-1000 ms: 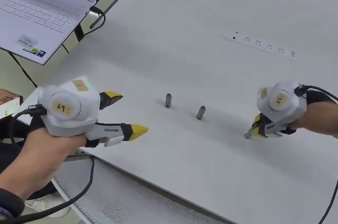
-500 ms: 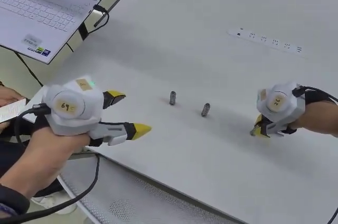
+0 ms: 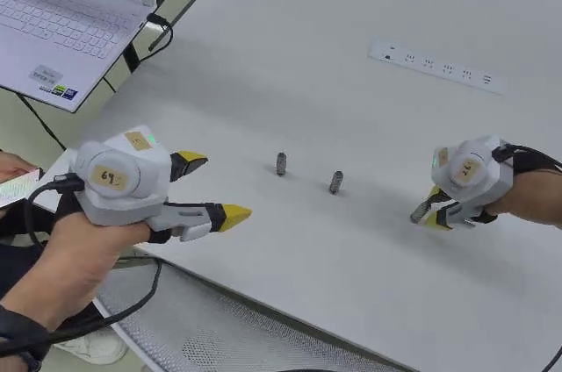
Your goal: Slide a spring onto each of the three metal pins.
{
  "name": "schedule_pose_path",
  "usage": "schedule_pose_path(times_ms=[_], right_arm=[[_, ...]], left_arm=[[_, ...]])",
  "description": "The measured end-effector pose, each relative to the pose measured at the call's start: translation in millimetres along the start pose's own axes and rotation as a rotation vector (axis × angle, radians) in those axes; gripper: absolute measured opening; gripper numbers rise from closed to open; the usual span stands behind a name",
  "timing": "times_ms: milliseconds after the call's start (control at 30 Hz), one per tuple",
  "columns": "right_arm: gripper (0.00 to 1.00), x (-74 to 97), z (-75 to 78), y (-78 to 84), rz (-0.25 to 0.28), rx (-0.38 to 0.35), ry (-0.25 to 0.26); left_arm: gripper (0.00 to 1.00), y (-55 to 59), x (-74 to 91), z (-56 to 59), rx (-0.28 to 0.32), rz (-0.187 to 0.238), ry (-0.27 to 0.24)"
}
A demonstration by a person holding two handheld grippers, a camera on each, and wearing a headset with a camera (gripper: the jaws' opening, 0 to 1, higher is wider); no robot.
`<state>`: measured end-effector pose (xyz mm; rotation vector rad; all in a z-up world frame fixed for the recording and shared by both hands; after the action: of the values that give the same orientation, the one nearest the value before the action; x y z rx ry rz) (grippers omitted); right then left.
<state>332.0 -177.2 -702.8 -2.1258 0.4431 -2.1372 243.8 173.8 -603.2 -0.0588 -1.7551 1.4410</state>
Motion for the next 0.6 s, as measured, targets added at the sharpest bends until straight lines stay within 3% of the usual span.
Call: schedule_pose_path(times_ms=[233,367,500,600], right_arm=[[0.25,9.6,-8.8,11.2,0.046,-0.088,0.043],[0.26,15.7,-11.7,18.9,0.061,-0.126,0.070],[0.27,27.5,-18.2,15.1,0.141,-0.204,0.111],[0.27,33.1,-24.4,13.5,0.171,-0.226,0.129]], left_arm=[[0.57,-3.2,-0.1,-0.9,0.006,0.015,-0.001],[0.57,-2.2,-0.8,-0.5,-0.025,0.000,-0.002],[0.57,-2.1,-1.0,0.4,-0.023,0.002,0.003],[0.57,-1.4,-2.1,1.0,-0.024,0.000,0.006]])
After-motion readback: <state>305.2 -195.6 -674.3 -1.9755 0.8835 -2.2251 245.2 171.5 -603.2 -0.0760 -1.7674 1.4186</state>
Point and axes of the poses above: the centre of the closed fingertips' face, and the gripper's own axes: x roughly backward along the fingers, z roughly to its right, y roughly out of its underside, the point moved 7 cm from there along x, roughly backward along the fingers, and after that the axes turned 4 degrees about -y, right-handed, at the moved point
